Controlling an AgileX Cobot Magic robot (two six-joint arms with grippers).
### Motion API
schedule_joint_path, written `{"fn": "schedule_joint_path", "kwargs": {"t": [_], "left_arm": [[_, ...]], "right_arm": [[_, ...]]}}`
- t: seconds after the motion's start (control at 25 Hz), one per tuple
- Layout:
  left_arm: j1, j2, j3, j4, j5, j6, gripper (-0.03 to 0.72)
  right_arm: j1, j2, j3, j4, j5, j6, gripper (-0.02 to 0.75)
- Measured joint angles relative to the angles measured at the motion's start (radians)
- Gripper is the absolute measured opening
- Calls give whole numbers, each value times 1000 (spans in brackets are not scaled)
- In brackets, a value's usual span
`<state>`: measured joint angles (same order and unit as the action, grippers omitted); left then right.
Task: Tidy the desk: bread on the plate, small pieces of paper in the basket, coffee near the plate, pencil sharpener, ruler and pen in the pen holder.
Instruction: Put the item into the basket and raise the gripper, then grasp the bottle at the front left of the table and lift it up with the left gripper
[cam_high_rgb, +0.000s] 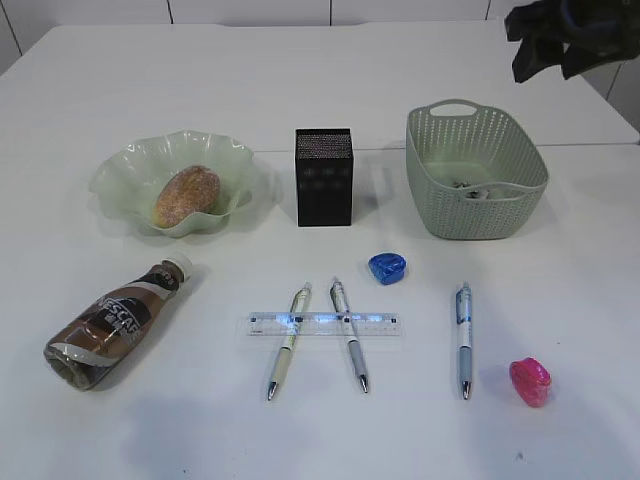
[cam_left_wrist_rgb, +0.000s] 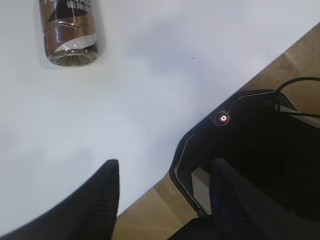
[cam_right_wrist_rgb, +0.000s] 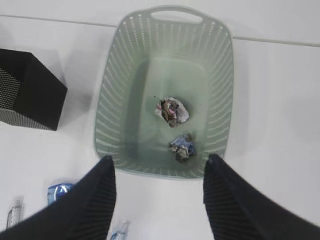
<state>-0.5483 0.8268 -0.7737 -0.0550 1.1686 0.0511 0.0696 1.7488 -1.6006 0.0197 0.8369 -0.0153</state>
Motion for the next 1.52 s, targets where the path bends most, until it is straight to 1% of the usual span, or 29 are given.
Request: {"fn": "schedule_joint_path", "kwargs": {"t": [0.04, 0.4, 0.48, 0.56, 0.64, 0.92, 1.16, 1.52], "left_arm": [[0, 0, 0, 0, 0, 0, 400], [0, 0, 0, 0, 0, 0, 400], [0, 0, 0, 0, 0, 0, 400], [0, 0, 0, 0, 0, 0, 400], [0, 0, 0, 0, 0, 0, 400], [0, 0, 0, 0, 0, 0, 400], [0, 0, 0, 0, 0, 0, 400], [0, 0, 0, 0, 0, 0, 400]], "right_arm": [[0, -33, 0, 2, 38, 0, 446], [0, -130, 0, 54, 162, -6, 443], [0, -142, 0, 60, 206, -14, 443], [0, -147, 0, 62, 218, -14, 443], [0, -151, 0, 81, 282, -19, 442], [0, -151, 0, 98, 395, -25, 440], [0, -151, 0, 111, 402, -25, 440], [0, -175, 0, 194, 409, -25, 440]]}}
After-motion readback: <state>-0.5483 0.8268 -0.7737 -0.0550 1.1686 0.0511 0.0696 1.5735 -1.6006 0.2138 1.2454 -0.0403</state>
